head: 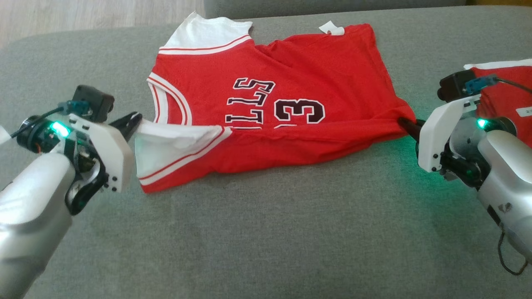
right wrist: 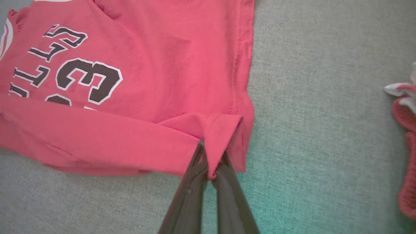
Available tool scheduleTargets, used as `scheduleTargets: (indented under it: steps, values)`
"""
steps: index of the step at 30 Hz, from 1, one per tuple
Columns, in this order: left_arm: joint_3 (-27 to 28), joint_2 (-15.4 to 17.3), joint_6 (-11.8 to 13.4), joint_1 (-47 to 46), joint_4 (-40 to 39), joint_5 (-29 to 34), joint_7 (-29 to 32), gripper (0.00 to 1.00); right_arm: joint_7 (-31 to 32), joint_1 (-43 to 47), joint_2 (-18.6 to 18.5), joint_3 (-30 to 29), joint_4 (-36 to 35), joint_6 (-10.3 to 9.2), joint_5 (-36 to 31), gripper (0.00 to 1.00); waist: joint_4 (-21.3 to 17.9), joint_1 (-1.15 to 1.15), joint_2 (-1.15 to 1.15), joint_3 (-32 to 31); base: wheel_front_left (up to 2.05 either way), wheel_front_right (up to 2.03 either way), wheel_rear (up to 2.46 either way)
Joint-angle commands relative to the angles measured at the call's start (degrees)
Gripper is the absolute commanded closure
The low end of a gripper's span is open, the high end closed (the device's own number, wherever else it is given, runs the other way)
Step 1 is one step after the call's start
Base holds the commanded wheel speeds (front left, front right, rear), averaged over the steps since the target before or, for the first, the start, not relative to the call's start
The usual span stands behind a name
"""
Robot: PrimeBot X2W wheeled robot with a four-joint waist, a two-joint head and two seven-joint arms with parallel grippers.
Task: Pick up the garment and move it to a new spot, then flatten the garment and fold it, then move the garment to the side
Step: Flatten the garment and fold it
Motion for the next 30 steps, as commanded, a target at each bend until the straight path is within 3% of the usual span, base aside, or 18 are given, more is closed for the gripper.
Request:
scheduleTargets:
  steps: [1, 13, 14, 15, 16, 21, 25, 26, 30]
  values:
    - [2.52, 1.99, -0.15, -4.18, -0.31, 0.38, -0.87, 1.00, -0.18, -1.72, -0.19, 0.15, -0.72, -0.05, -0.35, 1.00, 0.10, 0.00, 0.00, 0.12, 0.00, 0.00, 0.00]
    - [0.93, -3.15, -0.51, -9.09, 7.86, 2.39, -7.00, 1.00, -1.66, -5.49, 0.65, 1.35, 1.87, -0.05, -1.35, 1.00, 1.26, 0.00, 0.00, 2.62, 0.00, 0.00, 0.00]
    - [0.68, -3.64, -0.53, -9.44, 8.61, 2.72, -7.58, 0.67, -2.01, -5.88, 0.69, 1.54, 2.34, -0.05, -1.81, 1.00, 1.33, 0.00, 0.00, 2.77, 0.00, 0.00, 0.00]
    - [0.62, -4.12, -0.30, -9.87, 9.29, 3.20, -8.67, 0.25, -2.89, -6.32, 0.74, 1.58, 2.82, -0.05, -2.41, 0.40, 1.41, 0.00, 0.00, 2.95, 0.00, 0.00, 0.00]
    - [0.72, -4.67, 0.14, -10.28, 10.01, 3.60, -9.98, 0.00, -3.66, -6.62, 0.98, 1.40, 3.45, -0.05, -2.66, 0.00, 1.48, 0.00, 0.00, 3.08, 0.00, 0.00, 0.00]
    - [3.63, -7.76, 4.40, -11.96, 12.86, 4.51, -21.17, 0.00, -9.50, -7.68, 2.21, -0.36, 4.94, -0.05, -2.82, 0.00, 1.82, 0.00, 0.00, 2.90, 0.00, 0.00, 0.00]
    - [7.94, -10.00, 8.42, -11.51, 13.40, 3.43, -31.93, 0.00, -18.88, -7.47, 2.80, -3.62, 4.15, -0.05, -2.50, 0.00, 1.87, 0.00, 0.00, 1.46, 0.00, 0.00, 0.00]
    - [10.39, -10.80, 10.03, -10.34, 11.94, 2.89, -34.02, 0.00, -24.94, -6.81, 3.00, -5.40, 3.66, -0.05, -3.33, 0.00, 1.82, 0.00, 0.00, 0.46, 0.00, 0.00, 0.00]
    - [18.12, -11.94, 13.93, -4.95, 2.27, 4.69, -34.67, 0.00, -34.89, -4.24, 4.51, -10.12, 3.87, -0.05, -6.11, 0.00, 1.62, 0.00, 0.00, -1.44, 0.00, 0.00, 0.00]
